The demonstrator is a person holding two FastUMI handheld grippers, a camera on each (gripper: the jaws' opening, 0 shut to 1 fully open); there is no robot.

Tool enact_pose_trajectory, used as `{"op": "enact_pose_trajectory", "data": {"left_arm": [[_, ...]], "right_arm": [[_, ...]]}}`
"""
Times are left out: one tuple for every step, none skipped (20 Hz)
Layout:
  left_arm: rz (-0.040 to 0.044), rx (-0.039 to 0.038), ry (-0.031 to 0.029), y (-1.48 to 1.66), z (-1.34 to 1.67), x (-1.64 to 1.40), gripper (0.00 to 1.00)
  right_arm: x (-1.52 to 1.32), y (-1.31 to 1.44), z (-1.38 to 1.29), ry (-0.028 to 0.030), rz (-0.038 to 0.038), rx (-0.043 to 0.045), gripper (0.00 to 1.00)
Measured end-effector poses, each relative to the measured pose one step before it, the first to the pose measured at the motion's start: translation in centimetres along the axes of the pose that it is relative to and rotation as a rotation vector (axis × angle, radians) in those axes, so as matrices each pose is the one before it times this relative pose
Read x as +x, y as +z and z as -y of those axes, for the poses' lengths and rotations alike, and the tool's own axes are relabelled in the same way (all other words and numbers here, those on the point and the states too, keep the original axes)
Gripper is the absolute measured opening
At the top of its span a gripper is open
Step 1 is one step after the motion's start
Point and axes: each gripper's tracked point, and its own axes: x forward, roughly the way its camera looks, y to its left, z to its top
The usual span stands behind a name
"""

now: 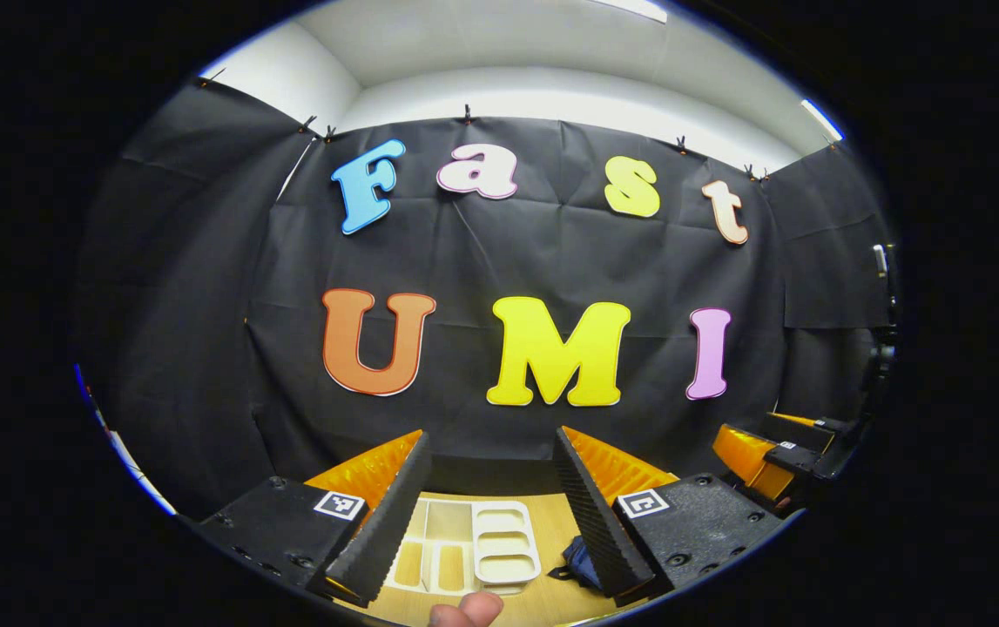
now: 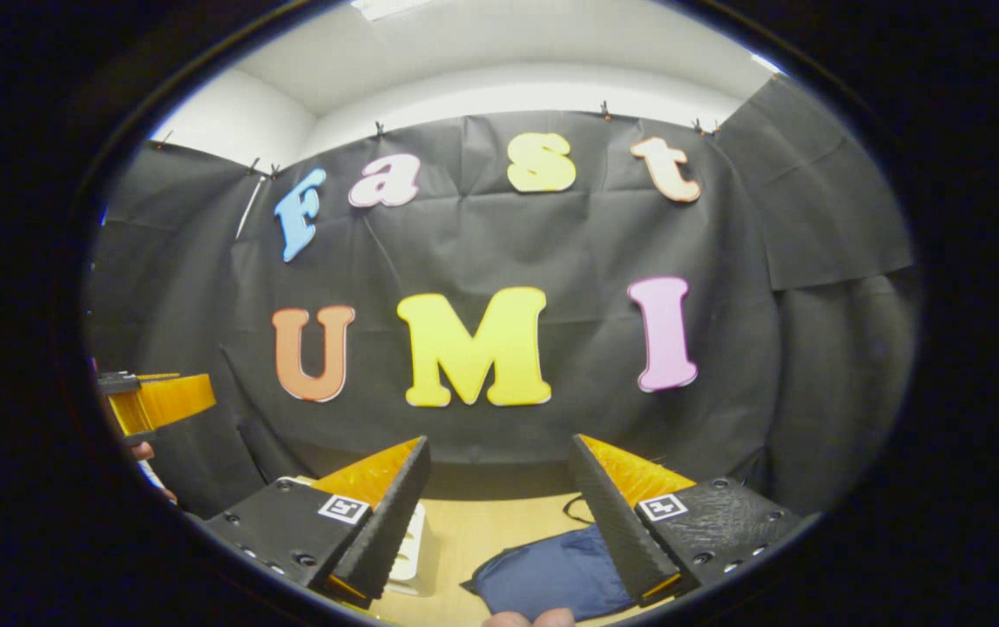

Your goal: Open the schoolbag, grab two books from the bookshelf and put them into the schoolbag.

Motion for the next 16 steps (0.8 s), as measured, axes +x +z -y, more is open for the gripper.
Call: {"op": "enact_pose_trajectory", "data": {"left_arm": [[0.00775,0.00335,-0.00036,0.298,0.075,0.051,0.9],[0.00828,0.00498,-0.00056,0.203,0.028,-0.136,0.9],[0.01007,0.00438,0.00039,0.263,0.032,-0.041,0.9],[0.00626,0.00364,-0.00006,0.222,-0.045,0.139,0.9],[0.00344,0.00181,0.00113,0.099,0.02,0.27,0.89],[-0.0013,0.00253,0.00143,-0.041,0.101,0.199,0.89],[-0.00204,0.00056,0.00126,-0.091,0.079,-0.019,0.89],[-0.00448,0.00069,-0.00344,-0.075,0.09,0.01,0.89],[-0.00344,0.00024,-0.00196,-0.018,0.11,0.036,0.89],[-0.00461,0.00153,-0.00237,-0.053,0.008,-0.005,0.89],[-0.00285,0.00093,-0.00211,0.011,0.082,0.155,0.89],[-0.00132,0.001,-0.00253,-0.036,0.054,-0.021,0.9],[-0.00073,-0.00043,-0.00281,0.009,0.037,-0.046,0.89],[0.00082,0.00019,-0.00155,0.05,0.095,-0.138,0.9],[-0.00107,0.001,-0.00275,0.091,0.08,-0.088,0.9],[-0.00068,0.00057,-0.00038,-0.047,-0.081,-0.019,0.9]], "right_arm": [[-0.558,0.742,-0.241,0.00406,0.02044,-0.00016,0.93],[-0.172,0.391,-0.197,0.00156,0.01112,0.00003,0.93],[0.147,0.126,0.199,-0.00448,0.00992,0.00081,0.94],[-0.086,0.241,0.189,-0.00484,0.00218,0.00115,0.94],[0.029,0.024,0.195,-0.0048,0.00069,0.00327,0.96],[-0.072,0.106,0.231,-0.00591,0.00112,0.00341,0.96],[0.039,0.128,0.072,-0.0051,0.00395,0.00264,0.96],[0.111,0.054,0.14,-0.00493,0.00369,-0.00257,0.99],[-0.094,0.16,0.068,-0.00065,0.00245,-0.00359,0.96],[-0.057,-0.007,-0.031,-0.00021,0.00229,-0.00559,0.96],[-0.023,0.064,0.058,-0.00061,0.00304,-0.001,0.97],[-0.069,0.126,0.057,-0.00184,0.00302,0.00253,0.96],[-0.028,0.081,0.045,-0.00202,0.00238,0.00277,0.96],[-0.048,-0.015,0.058,-0.00189,0.00175,-0.00055,0.96],[-0.054,0.098,0.035,-0.0024,0.00187,0.00077,0.96],[-0.071,0.028,-0.006,0.00073,-0.00124,0.0011,0.96]]}}
